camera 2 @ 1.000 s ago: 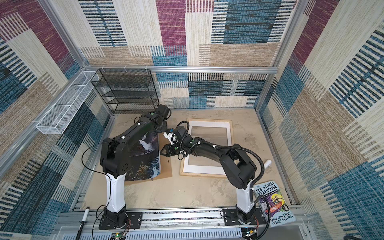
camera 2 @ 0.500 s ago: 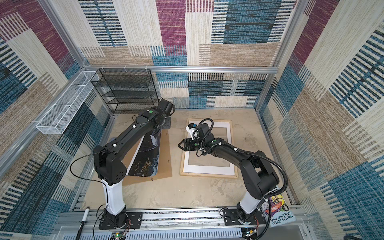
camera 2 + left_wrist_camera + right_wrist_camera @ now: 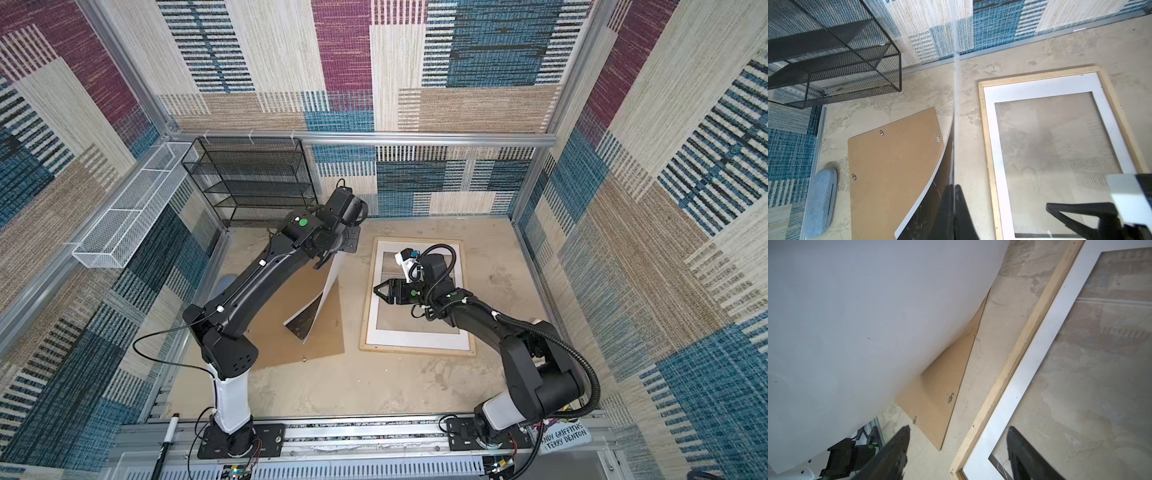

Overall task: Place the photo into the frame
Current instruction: 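Swing the photo print over the frame with left gripper while right approaches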

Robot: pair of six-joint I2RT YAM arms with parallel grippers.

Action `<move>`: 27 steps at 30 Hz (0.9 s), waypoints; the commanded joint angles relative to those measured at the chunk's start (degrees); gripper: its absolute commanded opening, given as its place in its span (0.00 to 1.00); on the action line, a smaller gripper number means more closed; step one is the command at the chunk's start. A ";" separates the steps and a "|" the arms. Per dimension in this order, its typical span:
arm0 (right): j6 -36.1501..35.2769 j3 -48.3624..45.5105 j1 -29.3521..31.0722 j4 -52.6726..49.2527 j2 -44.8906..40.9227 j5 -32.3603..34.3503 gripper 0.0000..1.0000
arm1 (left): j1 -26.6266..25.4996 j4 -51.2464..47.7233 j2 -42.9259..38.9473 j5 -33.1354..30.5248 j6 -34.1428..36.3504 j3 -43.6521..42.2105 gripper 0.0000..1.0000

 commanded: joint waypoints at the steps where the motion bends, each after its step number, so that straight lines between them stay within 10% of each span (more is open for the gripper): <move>1: 0.96 -1.60 -0.90 4.91 -2.13 -2.23 0.76 | -2.03 -1.62 -1.99 -1.06 2.18 2.51 0.00; 16: 2.88 -6.16 -7.08 5.16 -15.73 -5.37 0.98 | -13.90 -1.49 -8.66 -0.41 6.55 14.49 0.00; 27: 4.62 -4.80 -10.08 7.80 -5.69 -7.19 1.00 | 5.51 9.07 -5.16 14.94 1.82 -4.38 0.00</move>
